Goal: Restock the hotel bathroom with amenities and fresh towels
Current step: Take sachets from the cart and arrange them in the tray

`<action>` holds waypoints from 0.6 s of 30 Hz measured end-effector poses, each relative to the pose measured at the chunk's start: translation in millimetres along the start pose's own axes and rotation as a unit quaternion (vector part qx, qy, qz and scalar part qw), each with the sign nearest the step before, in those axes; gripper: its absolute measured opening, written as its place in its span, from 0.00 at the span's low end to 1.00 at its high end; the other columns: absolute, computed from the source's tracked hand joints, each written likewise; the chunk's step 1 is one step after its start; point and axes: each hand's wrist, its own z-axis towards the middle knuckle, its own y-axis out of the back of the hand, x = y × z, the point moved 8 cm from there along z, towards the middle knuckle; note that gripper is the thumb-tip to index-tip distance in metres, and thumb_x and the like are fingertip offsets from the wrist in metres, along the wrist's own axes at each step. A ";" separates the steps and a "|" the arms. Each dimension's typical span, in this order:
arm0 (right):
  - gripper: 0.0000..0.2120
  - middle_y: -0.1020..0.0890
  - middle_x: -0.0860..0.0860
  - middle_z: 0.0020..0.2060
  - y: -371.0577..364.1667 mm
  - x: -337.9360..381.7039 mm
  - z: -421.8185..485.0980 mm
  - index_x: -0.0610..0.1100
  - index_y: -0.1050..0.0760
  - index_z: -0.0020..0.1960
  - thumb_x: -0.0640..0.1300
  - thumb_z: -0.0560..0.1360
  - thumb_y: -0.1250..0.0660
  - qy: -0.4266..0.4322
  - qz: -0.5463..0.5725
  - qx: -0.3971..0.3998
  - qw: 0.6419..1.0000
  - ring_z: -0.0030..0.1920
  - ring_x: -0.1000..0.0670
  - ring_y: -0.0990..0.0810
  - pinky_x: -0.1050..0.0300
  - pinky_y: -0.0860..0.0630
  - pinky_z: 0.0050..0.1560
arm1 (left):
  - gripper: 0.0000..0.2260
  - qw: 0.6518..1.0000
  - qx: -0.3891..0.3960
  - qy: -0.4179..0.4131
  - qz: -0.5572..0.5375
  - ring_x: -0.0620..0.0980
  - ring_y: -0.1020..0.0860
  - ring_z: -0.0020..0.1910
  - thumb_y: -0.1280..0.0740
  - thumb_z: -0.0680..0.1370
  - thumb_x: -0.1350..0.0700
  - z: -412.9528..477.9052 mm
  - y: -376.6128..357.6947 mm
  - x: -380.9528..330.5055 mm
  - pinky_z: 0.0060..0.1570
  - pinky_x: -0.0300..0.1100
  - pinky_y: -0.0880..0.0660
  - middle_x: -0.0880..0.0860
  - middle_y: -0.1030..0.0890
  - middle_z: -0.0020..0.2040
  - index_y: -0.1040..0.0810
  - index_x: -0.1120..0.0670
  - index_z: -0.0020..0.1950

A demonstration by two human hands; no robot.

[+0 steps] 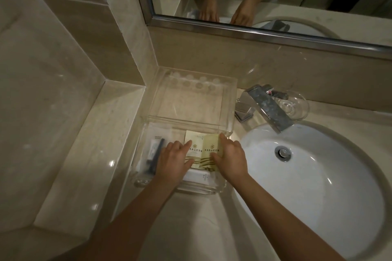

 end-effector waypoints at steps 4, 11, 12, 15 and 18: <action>0.29 0.22 0.43 0.57 -3.6 -1.7 -0.4 0.40 0.39 0.72 0.48 0.75 0.35 -0.010 -0.033 0.002 0.999 0.58 0.42 0.28 0.52 0.32 0.54 | 0.25 1.000 -0.003 -0.003 -0.012 0.50 0.31 0.59 0.40 0.79 0.46 -0.4 -0.4 -0.7 0.58 0.42 0.34 0.53 0.27 0.62 0.41 0.50 0.74; 0.17 0.21 0.47 0.40 5.3 8.1 -2.3 0.43 0.20 0.38 0.54 0.58 0.22 0.041 -0.240 -0.097 0.965 0.40 0.45 0.24 0.53 0.27 0.37 | 0.25 1.000 -0.002 -0.011 -0.021 0.51 0.30 0.59 0.40 0.79 0.47 -0.5 -0.3 -1.8 0.59 0.43 0.34 0.53 0.28 0.62 0.40 0.50 0.74; 0.16 0.21 0.47 0.43 4.2 7.8 -2.6 0.43 0.20 0.39 0.54 0.61 0.24 0.035 -0.245 -0.087 0.965 0.42 0.45 0.24 0.52 0.28 0.39 | 0.25 1.000 -0.003 -0.012 -0.019 0.51 0.31 0.59 0.40 0.79 0.47 -0.7 -0.1 -2.2 0.59 0.44 0.34 0.53 0.28 0.62 0.41 0.50 0.74; 0.15 0.23 0.46 0.53 -1.8 7.6 -5.5 0.41 0.20 0.47 0.53 0.71 0.32 0.034 -0.247 -0.071 0.966 0.51 0.43 0.27 0.50 0.31 0.48 | 0.25 1.000 -0.008 -0.012 -0.021 0.51 0.31 0.59 0.40 0.78 0.46 -2.4 -0.4 -1.3 0.59 0.43 0.34 0.53 0.28 0.62 0.40 0.49 0.74; 0.17 0.28 0.46 0.60 -3.7 9.6 -5.4 0.41 0.23 0.55 0.52 0.77 0.40 0.045 -0.237 -0.058 0.969 0.57 0.43 0.31 0.50 0.35 0.54 | 0.25 0.999 -0.021 -0.007 -0.036 0.50 0.32 0.60 0.38 0.78 0.46 -3.7 1.2 0.8 0.60 0.43 0.35 0.52 0.31 0.64 0.38 0.48 0.73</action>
